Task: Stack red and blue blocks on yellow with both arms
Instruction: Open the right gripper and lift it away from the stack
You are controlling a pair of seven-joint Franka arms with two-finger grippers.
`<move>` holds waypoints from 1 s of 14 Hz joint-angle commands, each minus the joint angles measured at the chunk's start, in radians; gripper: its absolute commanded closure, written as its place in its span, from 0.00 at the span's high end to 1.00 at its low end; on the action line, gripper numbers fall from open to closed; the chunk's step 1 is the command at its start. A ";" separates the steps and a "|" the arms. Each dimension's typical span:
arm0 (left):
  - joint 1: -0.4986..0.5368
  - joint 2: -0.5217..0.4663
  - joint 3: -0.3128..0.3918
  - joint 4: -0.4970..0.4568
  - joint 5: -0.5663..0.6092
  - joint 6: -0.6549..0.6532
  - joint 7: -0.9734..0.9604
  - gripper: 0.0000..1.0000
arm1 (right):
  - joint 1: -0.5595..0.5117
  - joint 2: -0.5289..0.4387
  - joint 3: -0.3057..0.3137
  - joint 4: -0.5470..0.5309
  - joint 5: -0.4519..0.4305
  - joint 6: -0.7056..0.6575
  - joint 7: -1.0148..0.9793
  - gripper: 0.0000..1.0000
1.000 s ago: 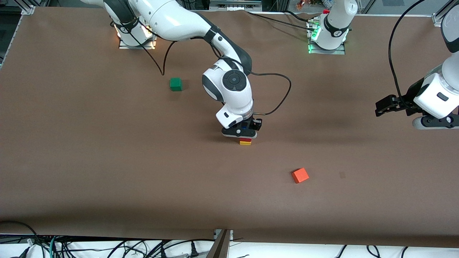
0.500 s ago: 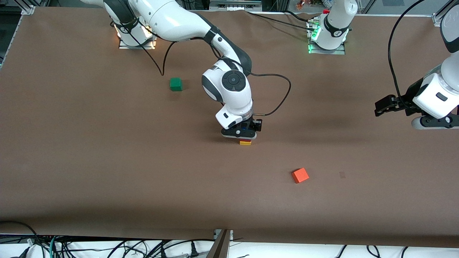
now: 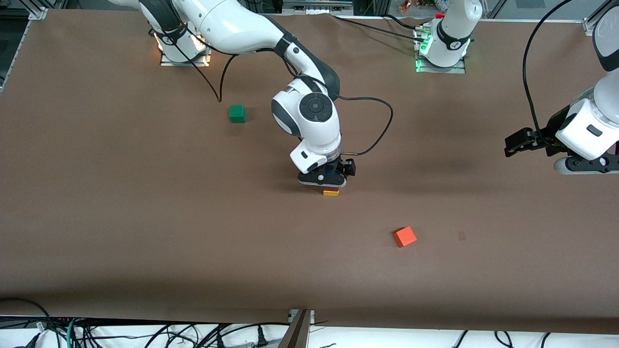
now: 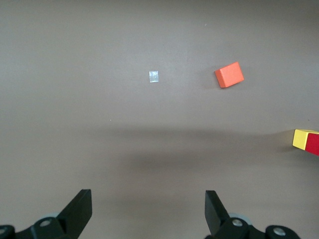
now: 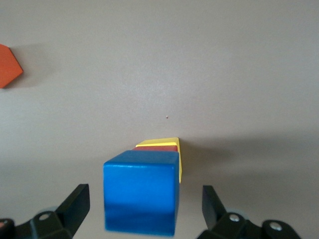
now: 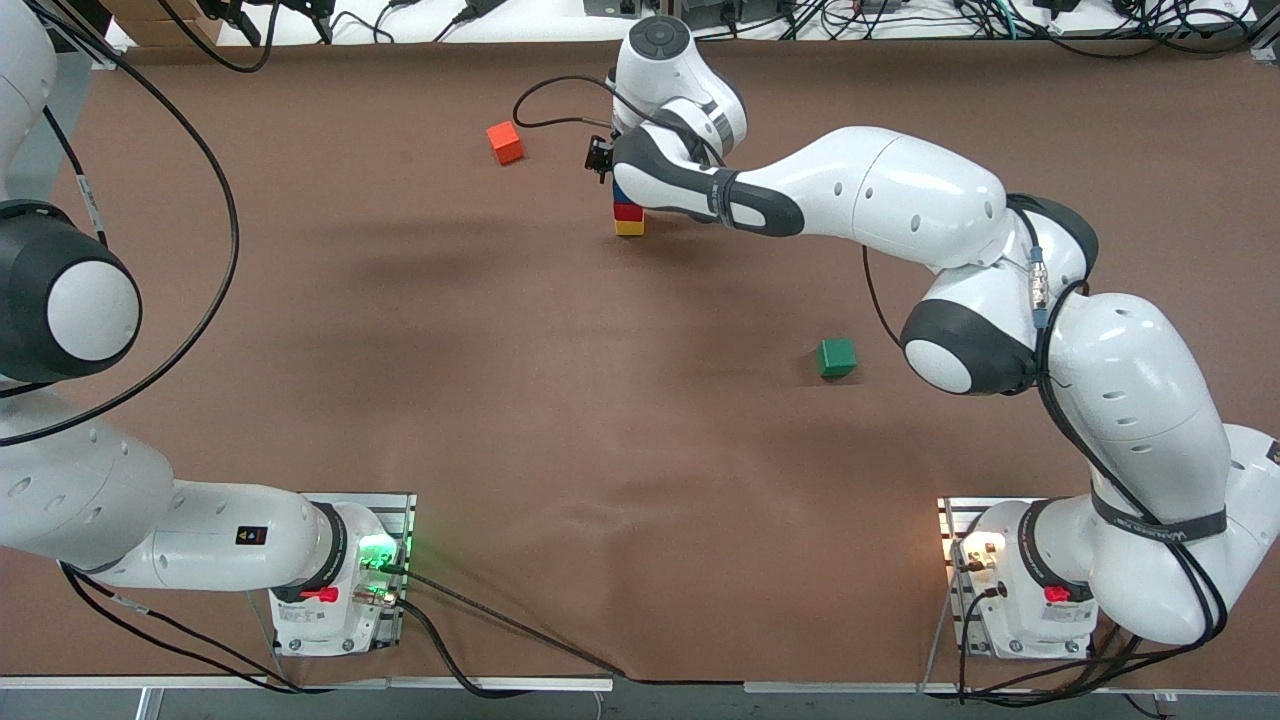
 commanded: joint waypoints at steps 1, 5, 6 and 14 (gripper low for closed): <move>0.005 -0.008 0.000 -0.007 -0.024 -0.006 0.024 1.00 | -0.042 -0.121 0.005 -0.005 0.002 -0.147 0.001 1.00; 0.005 -0.008 0.000 -0.007 -0.024 -0.006 0.024 1.00 | -0.148 -0.293 -0.001 -0.032 0.106 -0.387 -0.194 1.00; 0.005 -0.008 0.000 -0.007 -0.024 -0.006 0.024 1.00 | -0.194 -0.330 -0.001 -0.053 0.141 -0.446 -0.251 1.00; 0.004 -0.008 0.000 -0.007 -0.024 -0.006 0.022 1.00 | -0.372 -0.759 -0.094 -0.527 0.136 -0.511 -0.709 1.00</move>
